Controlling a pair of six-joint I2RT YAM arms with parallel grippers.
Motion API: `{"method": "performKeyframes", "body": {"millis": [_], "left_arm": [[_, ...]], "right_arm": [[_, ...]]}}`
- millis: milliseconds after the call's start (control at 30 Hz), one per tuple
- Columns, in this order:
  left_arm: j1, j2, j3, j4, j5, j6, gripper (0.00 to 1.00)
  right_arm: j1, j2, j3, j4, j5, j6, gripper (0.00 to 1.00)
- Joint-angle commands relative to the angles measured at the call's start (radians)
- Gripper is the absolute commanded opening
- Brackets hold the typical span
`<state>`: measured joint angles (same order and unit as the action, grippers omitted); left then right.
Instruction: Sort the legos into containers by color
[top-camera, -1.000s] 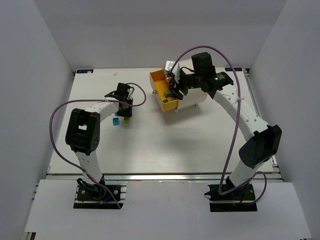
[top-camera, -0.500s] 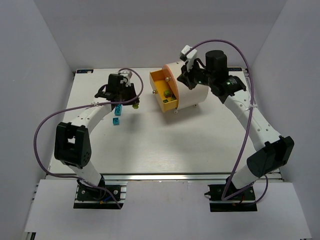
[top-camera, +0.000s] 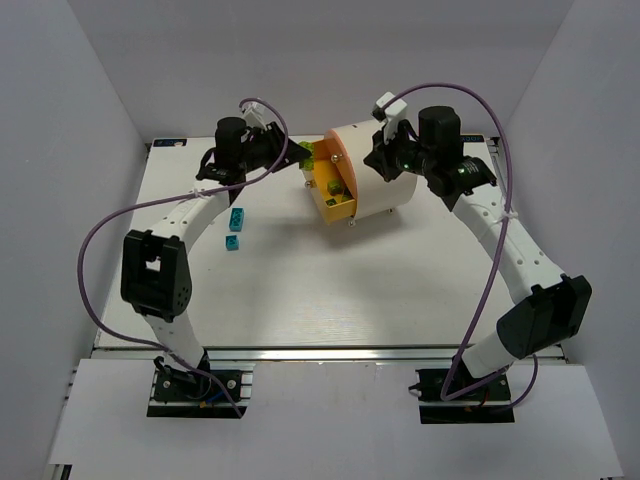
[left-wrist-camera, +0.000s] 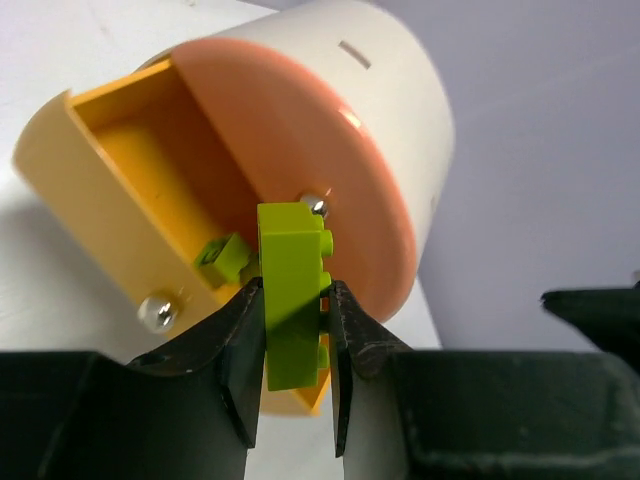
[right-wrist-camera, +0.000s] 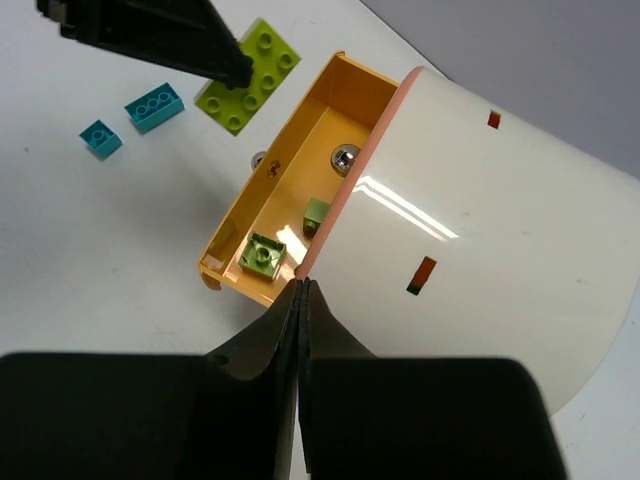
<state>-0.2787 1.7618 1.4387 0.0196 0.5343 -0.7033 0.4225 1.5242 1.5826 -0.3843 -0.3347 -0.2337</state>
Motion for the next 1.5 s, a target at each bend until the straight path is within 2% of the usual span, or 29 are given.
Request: {"method": "performKeyframes", "body": {"millis": [0,133,267,333,433,467,567,633,667,700,733,800,833,867,933,1033,1133,1167,1300,1367,1467], "left_arm": [[-0.011,0.059,0.063,0.118,0.075,-0.126,0.13],[-0.011,0.122,0.095,0.148,0.084,-0.188,0.30],[-0.011,0.156,0.141,0.115,0.084,-0.183,0.51],[-0.011,0.160,0.156,0.108,0.084,-0.183,0.54],[-0.011,0.165,0.170,0.103,0.084,-0.180,0.60],[-0.011,0.165,0.173,0.102,0.087,-0.180,0.61],[-0.011,0.160,0.181,0.106,0.087,-0.185,0.60],[-0.002,0.136,0.175,0.117,0.090,-0.185,0.53],[0.009,0.125,0.160,0.121,0.081,-0.185,0.49],[0.009,0.096,0.149,0.115,0.072,-0.177,0.37],[0.021,0.078,0.141,0.106,0.061,-0.154,0.31],[0.032,0.004,0.105,0.047,0.014,-0.122,0.20],[0.032,-0.021,0.088,0.028,0.000,-0.084,0.11],[0.044,-0.050,0.039,0.007,-0.014,-0.068,0.06],[0.056,-0.143,-0.021,-0.061,-0.062,-0.021,0.00],[0.081,-0.282,-0.173,-0.130,-0.144,0.031,0.00],[0.102,-0.419,-0.323,-0.200,-0.239,0.067,0.09],[0.111,-0.453,-0.357,-0.216,-0.256,0.070,0.17],[0.121,-0.596,-0.500,-0.285,-0.333,0.076,0.41],[0.121,-0.645,-0.563,-0.300,-0.361,0.068,0.46],[0.121,-0.738,-0.636,-0.314,-0.379,0.047,0.50]], "right_arm": [[-0.005,-0.055,-0.021,0.048,0.003,0.011,0.00],[-0.008,-0.061,-0.033,0.039,-0.016,-0.004,0.00],[-0.007,-0.065,-0.036,0.024,-0.061,-0.036,0.00],[-0.008,-0.065,-0.033,0.016,-0.099,-0.064,0.00],[-0.010,-0.064,-0.039,0.009,-0.179,-0.120,0.13],[-0.008,-0.064,-0.042,0.005,-0.206,-0.139,0.24],[-0.005,-0.064,-0.056,-0.019,-0.361,-0.281,0.37],[0.004,-0.055,-0.072,-0.074,-0.490,-0.408,0.38],[0.013,-0.041,-0.084,-0.093,-0.532,-0.521,0.36],[0.016,-0.032,-0.085,-0.103,-0.568,-0.564,0.34],[0.028,-0.021,-0.085,-0.120,-0.566,-0.591,0.28],[0.073,0.034,-0.047,-0.143,-0.525,-0.648,0.21],[0.085,0.056,-0.024,-0.156,-0.503,-0.661,0.11],[0.119,0.098,-0.003,-0.169,-0.479,-0.667,0.09],[0.143,0.140,0.065,-0.176,-0.396,-0.662,0.04],[0.211,0.221,0.148,-0.169,-0.242,-0.619,0.00],[0.278,0.310,0.233,-0.168,-0.075,-0.563,0.00],[0.306,0.354,0.255,-0.172,-0.026,-0.550,0.00],[0.378,0.482,0.378,-0.218,0.201,-0.494,0.00],[0.401,0.566,0.482,-0.290,0.318,-0.487,0.00],[0.429,0.629,0.534,-0.327,0.457,-0.506,0.00]]}}
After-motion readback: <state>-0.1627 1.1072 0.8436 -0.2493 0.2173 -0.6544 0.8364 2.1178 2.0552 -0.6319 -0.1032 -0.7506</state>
